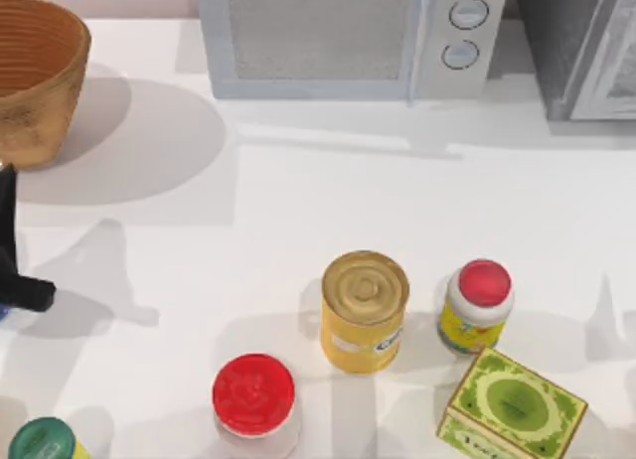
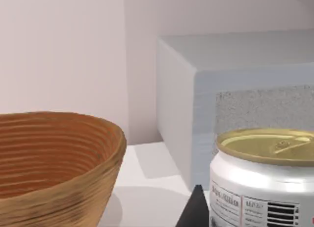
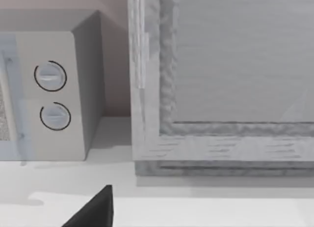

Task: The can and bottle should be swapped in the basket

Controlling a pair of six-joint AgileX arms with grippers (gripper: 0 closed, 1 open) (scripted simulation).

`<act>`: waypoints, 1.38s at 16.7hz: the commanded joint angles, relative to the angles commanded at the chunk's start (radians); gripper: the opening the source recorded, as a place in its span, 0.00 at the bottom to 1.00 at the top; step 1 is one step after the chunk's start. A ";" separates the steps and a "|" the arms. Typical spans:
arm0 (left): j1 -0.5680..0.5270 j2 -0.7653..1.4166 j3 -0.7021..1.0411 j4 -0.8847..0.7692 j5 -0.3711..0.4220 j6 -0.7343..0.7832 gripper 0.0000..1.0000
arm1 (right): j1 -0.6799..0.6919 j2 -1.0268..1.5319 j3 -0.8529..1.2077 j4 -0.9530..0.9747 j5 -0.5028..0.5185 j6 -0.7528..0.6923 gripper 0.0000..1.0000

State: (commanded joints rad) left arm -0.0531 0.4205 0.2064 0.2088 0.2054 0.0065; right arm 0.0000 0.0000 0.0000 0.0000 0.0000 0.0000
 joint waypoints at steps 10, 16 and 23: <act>-0.133 0.998 0.491 0.502 0.490 0.010 0.00 | 0.000 0.000 0.000 0.000 0.000 0.000 1.00; -0.216 1.600 0.785 0.804 0.785 0.016 0.00 | 0.000 0.000 0.000 0.000 0.000 0.000 1.00; -0.288 2.074 1.015 1.040 1.018 0.020 0.00 | 0.000 0.000 0.000 0.000 0.000 0.000 1.00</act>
State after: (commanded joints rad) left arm -0.3412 2.4942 1.2209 1.2492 1.2230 0.0265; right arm 0.0000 0.0000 0.0000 0.0000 0.0000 0.0000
